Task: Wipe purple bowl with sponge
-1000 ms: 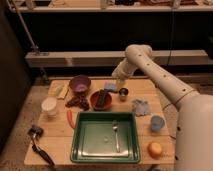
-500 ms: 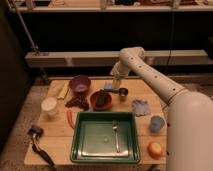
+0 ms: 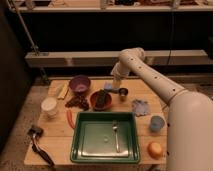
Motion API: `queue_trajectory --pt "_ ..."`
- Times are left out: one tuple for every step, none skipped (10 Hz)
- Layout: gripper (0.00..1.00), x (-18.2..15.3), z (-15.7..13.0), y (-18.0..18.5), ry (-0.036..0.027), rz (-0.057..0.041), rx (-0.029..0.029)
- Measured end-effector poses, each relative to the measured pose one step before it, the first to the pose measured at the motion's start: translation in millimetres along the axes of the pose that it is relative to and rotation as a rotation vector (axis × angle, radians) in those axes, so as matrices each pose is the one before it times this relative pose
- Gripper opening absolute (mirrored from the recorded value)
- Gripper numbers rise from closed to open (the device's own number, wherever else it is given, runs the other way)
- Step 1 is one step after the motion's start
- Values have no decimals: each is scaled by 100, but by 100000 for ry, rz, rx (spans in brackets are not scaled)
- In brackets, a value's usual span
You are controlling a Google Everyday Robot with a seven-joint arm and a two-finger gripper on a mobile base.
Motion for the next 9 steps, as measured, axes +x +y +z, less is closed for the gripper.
queue_trajectory --pt "65 -330 656 -148 3197 -2688 -825" --pt "65 -812 1113 -18 2440 -1389 -1099" --pt "65 903 728 73 2139 146 -53" --pt "65 1097 138 28 1693 614 507" --pt "65 349 499 169 326 511 5" --pt "65 161 268 -33 -790 1191 -23" --pt "65 832 423 -9 -244 1828 -282" --pt "65 473 139 -53 -918 1543 -536" --pt "65 99 599 -229 -1625 1806 -1577"
